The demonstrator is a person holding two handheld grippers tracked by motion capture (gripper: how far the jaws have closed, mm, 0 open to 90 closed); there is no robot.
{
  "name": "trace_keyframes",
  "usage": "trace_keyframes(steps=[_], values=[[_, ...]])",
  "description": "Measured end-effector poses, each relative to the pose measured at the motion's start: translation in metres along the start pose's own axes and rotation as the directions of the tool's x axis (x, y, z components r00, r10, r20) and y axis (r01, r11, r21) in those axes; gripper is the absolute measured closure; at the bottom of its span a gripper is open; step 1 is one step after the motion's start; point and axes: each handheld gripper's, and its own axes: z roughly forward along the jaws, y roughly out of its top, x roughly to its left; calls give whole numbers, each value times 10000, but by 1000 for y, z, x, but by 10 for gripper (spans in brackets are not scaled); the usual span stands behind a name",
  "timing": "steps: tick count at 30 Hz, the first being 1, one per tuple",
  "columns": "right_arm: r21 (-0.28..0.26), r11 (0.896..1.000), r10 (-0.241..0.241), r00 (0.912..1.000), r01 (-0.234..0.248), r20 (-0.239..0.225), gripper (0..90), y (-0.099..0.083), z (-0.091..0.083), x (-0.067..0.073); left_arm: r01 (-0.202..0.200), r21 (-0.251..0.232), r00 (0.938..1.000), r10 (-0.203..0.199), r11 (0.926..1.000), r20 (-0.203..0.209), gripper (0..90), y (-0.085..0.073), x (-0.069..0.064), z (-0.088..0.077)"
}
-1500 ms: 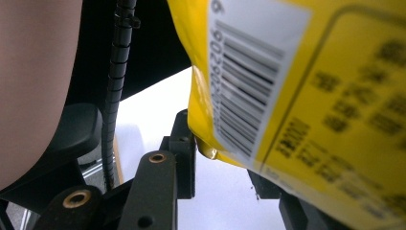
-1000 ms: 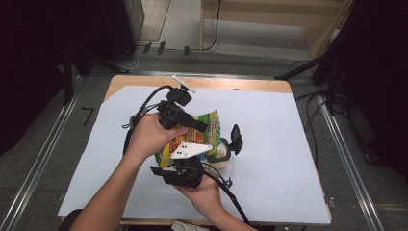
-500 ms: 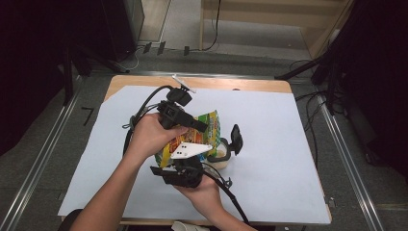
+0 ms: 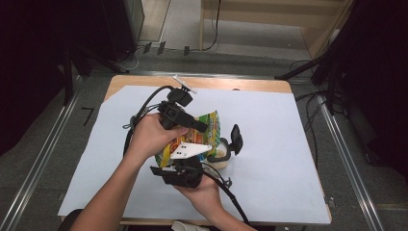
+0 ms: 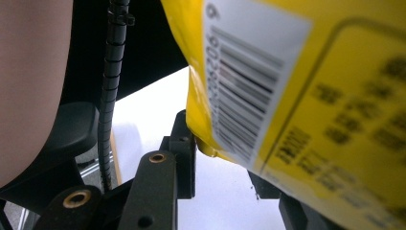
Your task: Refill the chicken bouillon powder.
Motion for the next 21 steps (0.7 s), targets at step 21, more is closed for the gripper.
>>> trace_keyframes(steps=[21], values=[[37, 9999, 109, 9999, -109, -43, 683, 0, 0, 0, -42, 67, 10000, 42, 10000, -22, 786, 1, 0, 1]])
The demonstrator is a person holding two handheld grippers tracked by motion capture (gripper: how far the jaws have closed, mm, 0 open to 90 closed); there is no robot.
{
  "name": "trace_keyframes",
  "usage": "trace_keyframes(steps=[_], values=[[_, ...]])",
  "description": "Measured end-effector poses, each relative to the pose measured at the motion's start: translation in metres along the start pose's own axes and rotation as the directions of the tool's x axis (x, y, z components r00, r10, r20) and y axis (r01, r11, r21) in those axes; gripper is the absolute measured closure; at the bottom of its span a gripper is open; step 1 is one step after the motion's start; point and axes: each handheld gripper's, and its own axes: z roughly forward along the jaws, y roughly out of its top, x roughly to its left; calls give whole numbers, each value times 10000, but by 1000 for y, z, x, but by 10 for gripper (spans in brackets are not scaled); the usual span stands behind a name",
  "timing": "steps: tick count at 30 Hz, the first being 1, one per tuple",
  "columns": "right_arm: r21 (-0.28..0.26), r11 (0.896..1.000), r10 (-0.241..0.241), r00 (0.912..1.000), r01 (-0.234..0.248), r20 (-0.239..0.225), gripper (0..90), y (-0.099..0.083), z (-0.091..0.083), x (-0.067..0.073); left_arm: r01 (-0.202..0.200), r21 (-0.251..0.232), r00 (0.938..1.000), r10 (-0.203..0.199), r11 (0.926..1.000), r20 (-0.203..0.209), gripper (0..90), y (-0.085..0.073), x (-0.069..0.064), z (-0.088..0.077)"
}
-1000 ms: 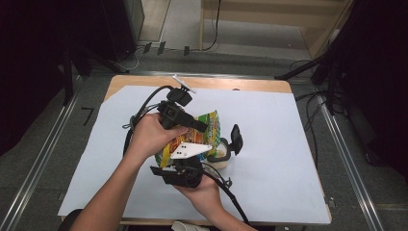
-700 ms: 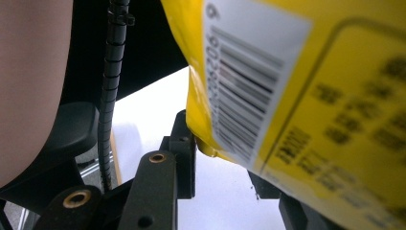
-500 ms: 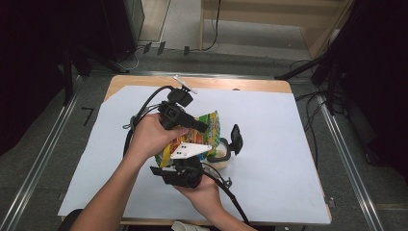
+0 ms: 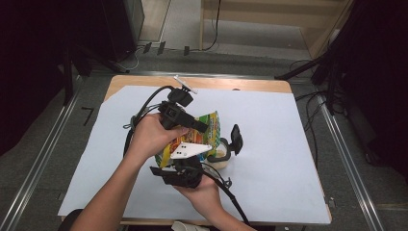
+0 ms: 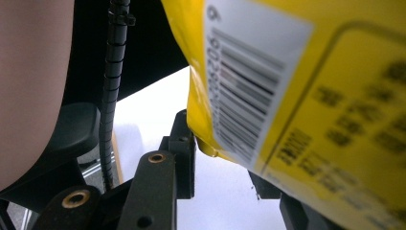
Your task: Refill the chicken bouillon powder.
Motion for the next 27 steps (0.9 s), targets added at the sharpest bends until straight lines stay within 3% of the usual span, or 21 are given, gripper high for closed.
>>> trace_keyframes(steps=[27], values=[[12, 10000, -99, 9999, 99, 118, 689, 0, 0, 0, 0, -13, 10000, 0, 10000, -55, 786, 0, 0, 0]])
